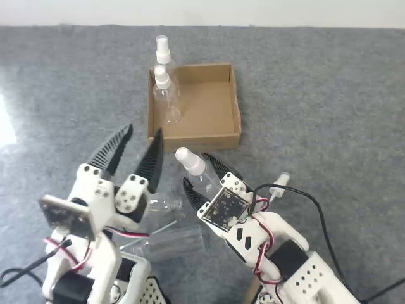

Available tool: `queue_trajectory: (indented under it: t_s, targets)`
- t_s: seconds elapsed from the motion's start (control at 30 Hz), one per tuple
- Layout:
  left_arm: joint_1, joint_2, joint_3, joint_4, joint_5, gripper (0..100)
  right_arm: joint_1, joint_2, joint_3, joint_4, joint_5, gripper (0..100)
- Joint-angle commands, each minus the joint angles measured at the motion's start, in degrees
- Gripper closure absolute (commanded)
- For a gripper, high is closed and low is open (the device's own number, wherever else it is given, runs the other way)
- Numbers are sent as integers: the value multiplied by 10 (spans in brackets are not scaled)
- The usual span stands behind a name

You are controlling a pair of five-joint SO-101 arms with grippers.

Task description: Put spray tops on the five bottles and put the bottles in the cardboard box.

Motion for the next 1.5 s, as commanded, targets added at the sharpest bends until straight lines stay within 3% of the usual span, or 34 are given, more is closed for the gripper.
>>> queue_trajectory:
  t_s: [0.0,0.23,0.47,0.93,1.23,1.47]
  targets:
    - [-25,-1,-6,1,-5,849,6,-15,-6,-17,3,898]
    - [-28,-1,59,-1,13,849,4,-15,-11,-18,3,898]
    - [-24,-1,143,-76,27,849,4,-15,-11,-18,3,898]
    - [58,-1,146,-37,-17,848,4,-15,-9,-18,5,898]
    - [52,-2,136,-35,-17,849,7,-15,-8,-18,6,898]
    - [-6,-2,102,-37,18,849,5,-15,-7,-18,6,898]
